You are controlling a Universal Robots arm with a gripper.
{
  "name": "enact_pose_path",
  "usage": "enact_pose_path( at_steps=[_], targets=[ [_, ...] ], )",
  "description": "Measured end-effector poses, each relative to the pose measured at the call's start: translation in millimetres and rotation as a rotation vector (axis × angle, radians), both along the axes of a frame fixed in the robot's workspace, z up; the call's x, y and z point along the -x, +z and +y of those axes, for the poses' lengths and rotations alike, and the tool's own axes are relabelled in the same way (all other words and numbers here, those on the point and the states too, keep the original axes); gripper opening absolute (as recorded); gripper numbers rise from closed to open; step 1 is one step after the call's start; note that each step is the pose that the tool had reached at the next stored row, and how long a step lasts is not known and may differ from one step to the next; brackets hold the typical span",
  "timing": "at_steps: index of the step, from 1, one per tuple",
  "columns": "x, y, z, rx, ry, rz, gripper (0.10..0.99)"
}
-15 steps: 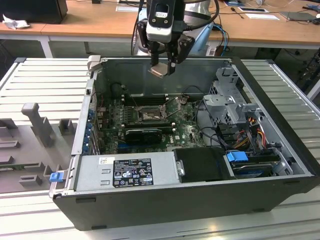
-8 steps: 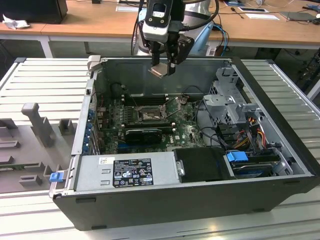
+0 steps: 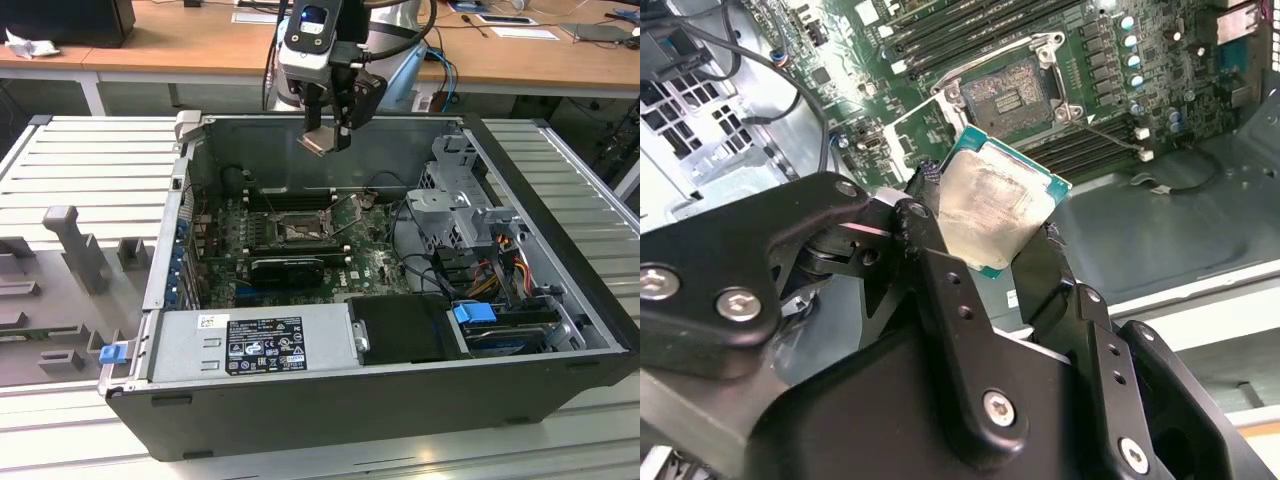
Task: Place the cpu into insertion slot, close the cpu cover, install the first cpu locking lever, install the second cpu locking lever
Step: 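Place the cpu into insertion slot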
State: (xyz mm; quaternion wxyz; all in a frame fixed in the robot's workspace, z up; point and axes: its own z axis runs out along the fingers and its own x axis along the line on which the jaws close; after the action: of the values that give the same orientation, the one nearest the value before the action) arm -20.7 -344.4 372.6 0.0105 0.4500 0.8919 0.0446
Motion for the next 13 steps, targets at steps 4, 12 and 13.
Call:
enact_pose_path(
  at_steps=[4, 12, 13],
  targets=[
    [0.0, 0.0, 0.0, 0.0, -0.032, 0.0, 0.529],
    [0.0, 0.0, 0.0, 0.0, -0.094, 0.0, 0.529],
    [0.0, 0.0, 0.0, 0.0, -0.099, 0.0, 0.529]
  ],
)
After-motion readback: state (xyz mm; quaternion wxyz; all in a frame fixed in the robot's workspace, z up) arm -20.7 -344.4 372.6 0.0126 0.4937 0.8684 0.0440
